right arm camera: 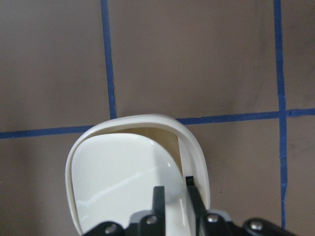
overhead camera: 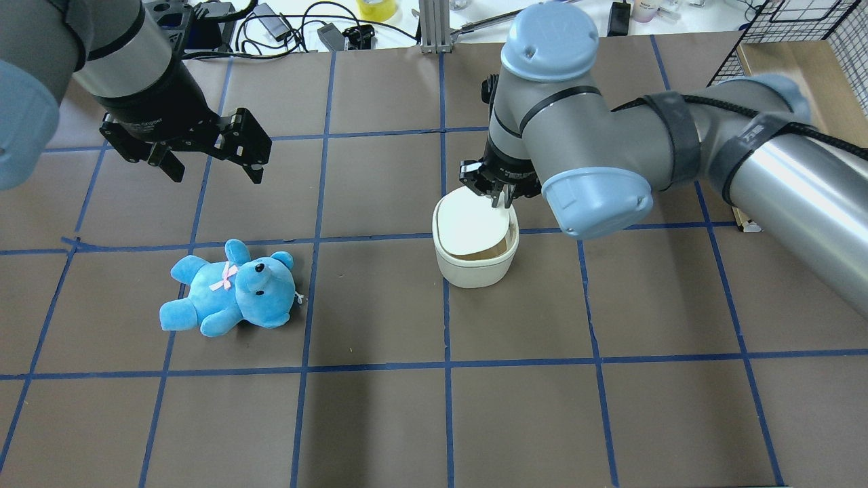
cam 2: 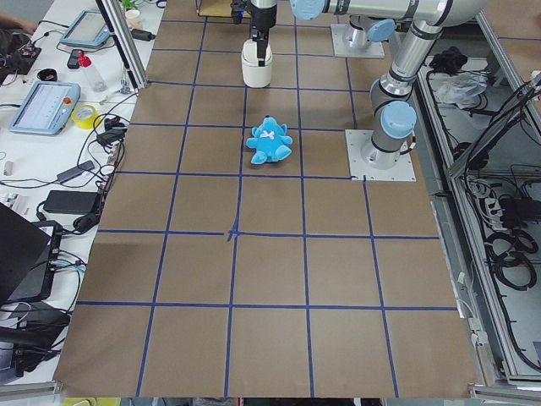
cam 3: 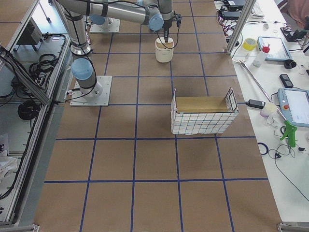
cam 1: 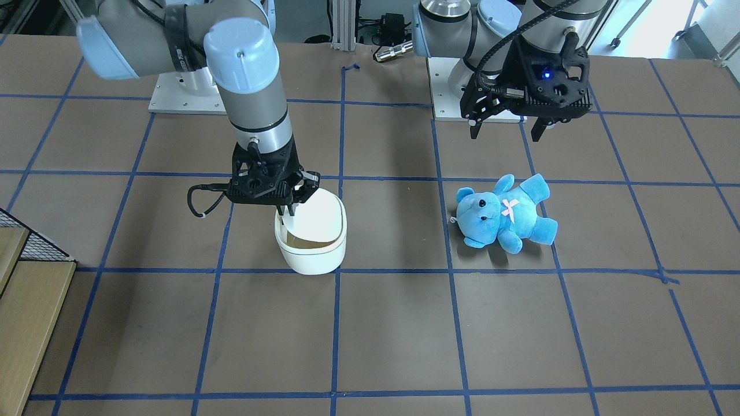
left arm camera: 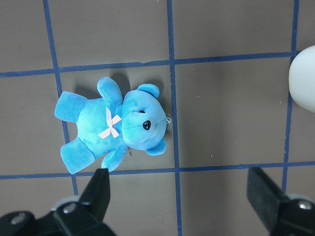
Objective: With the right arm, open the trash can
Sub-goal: 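Lift the lid edge upward with the right gripper, flipping it open, then raise the right gripper away from the opened trash can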
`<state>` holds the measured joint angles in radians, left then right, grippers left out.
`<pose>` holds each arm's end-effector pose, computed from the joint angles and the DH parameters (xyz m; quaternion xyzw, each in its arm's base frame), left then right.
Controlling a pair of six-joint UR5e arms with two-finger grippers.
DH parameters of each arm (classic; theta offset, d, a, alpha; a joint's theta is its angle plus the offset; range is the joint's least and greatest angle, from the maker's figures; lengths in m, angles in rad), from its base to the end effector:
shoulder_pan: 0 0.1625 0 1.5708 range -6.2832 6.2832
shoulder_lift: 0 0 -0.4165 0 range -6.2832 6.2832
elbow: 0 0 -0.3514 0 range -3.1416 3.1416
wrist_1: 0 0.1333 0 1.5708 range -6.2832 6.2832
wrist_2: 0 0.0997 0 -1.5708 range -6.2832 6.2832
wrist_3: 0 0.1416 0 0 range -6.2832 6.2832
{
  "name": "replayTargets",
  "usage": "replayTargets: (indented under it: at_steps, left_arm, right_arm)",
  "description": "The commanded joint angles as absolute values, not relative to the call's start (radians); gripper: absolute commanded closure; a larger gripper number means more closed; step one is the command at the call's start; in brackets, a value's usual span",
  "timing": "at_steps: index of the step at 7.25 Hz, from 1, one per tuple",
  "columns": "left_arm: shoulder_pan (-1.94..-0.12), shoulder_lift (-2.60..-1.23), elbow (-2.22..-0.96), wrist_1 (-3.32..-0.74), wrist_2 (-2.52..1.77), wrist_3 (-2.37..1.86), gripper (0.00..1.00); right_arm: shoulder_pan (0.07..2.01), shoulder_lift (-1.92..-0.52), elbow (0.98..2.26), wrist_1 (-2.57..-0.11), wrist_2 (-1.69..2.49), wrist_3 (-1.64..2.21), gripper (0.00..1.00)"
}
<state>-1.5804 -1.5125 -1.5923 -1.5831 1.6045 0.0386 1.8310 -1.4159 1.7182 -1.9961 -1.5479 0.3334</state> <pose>-0.1327 -0.4288 0.4522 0.0239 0.9995 -0.0120 0.0170 0.2647 -0.4635 0.3411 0.0358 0.9974 -0.0554 0.0289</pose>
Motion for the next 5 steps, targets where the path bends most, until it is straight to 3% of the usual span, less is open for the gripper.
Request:
replayTargets:
  at_steps: [1, 3, 5]
  left_arm:
    - [-1.580, -1.513, -1.592, -1.583, 1.605, 0.040, 0.00]
    - [-1.580, -1.513, -1.592, -1.583, 1.605, 0.040, 0.00]
    - [-1.580, -1.513, -1.592, -1.583, 1.605, 0.038, 0.00]
  right_arm:
    - [1.812, -1.450, 1.552, -1.810, -1.571, 0.316, 0.00]
    - [1.754, -1.450, 1.419, -1.663, -1.589, 0.249, 0.00]
    - [1.659, -1.463, 1.399, -1.620, -1.595, 0.109, 0.00]
